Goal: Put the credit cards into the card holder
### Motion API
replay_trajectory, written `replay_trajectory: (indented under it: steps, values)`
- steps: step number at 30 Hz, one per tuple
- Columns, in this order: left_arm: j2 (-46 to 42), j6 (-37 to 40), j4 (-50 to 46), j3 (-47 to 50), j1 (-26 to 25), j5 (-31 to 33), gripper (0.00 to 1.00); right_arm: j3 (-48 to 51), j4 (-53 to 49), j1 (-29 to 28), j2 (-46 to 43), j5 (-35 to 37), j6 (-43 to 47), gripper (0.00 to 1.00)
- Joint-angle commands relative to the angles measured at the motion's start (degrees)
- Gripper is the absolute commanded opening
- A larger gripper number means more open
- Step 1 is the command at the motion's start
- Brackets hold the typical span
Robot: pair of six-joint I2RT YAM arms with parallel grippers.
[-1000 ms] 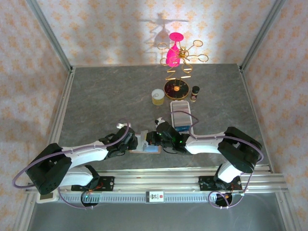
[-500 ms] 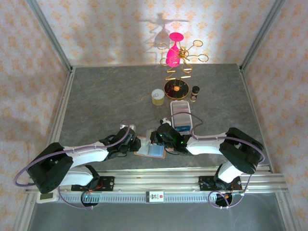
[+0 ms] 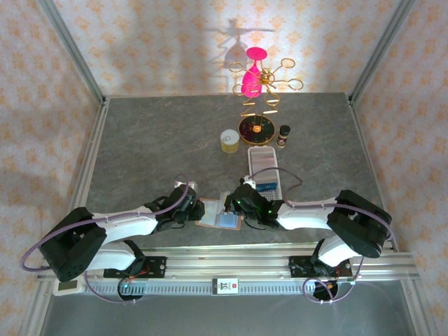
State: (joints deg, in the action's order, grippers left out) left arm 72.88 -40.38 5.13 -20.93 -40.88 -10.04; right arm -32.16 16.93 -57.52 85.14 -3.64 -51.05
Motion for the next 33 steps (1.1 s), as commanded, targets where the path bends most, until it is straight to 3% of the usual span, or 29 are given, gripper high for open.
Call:
replay_trajectory:
  steps: [1,22,33]
  values:
    - [0.8,0.8,-2.8,1.7,-0.5,-1.0,0.18,0.2,2.3,-1.0,1.5,0.6,-1.9,0.00]
    - [0.8,0.7,-2.6,1.9,-0.5,-0.7,0.17,3.3,4.1,-2.9,3.5,-6.4,-8.2,0.00]
    - [0.8,0.6,-2.3,2.3,-0.5,-0.9,0.17,3.5,0.7,-3.2,1.8,-6.4,-8.9,0.00]
